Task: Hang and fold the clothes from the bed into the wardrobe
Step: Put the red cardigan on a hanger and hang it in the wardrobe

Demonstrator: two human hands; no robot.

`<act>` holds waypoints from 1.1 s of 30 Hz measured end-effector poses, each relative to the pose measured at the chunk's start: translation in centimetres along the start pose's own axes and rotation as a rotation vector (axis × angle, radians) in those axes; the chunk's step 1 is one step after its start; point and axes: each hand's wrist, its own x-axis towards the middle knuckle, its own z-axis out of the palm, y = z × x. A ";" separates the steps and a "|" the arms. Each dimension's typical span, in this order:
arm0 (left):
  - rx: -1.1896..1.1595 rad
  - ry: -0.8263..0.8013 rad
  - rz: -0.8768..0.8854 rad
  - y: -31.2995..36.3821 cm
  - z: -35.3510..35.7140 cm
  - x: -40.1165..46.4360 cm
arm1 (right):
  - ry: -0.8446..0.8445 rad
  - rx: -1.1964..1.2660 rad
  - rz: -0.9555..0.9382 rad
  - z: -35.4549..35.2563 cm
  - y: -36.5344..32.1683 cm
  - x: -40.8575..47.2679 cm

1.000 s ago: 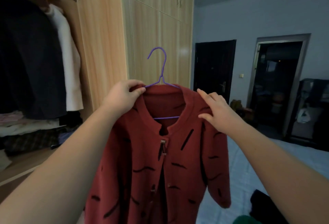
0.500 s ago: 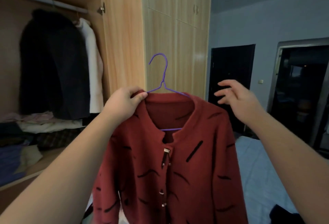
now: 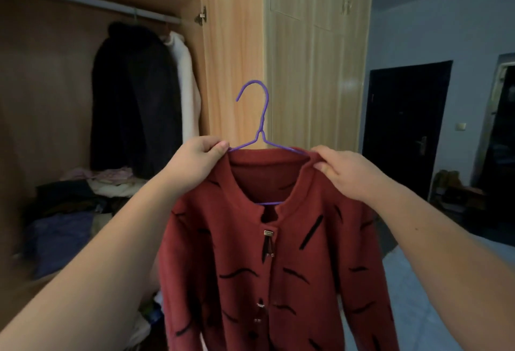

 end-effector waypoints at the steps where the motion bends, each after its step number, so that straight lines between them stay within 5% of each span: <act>1: -0.016 0.015 0.001 -0.7 -0.6 -0.1 | -0.042 0.067 0.003 0.0 -0.4 0.5; 9: 0.134 0.165 -0.076 -6.7 -4.1 0.3 | -0.283 0.609 -0.086 6.0 -3.1 6.5; 19: 0.258 0.171 -0.178 -14.7 -7.9 6.6 | -0.174 0.115 -0.343 13.6 -5.9 18.9; 25: 0.361 0.311 -0.195 -18.8 -11.2 12.4 | -0.187 0.694 -0.454 15.7 -7.1 27.7; 33: 0.523 0.464 -0.242 -23.9 -14.7 16.1 | -0.054 0.667 -0.524 19.4 -10.7 36.9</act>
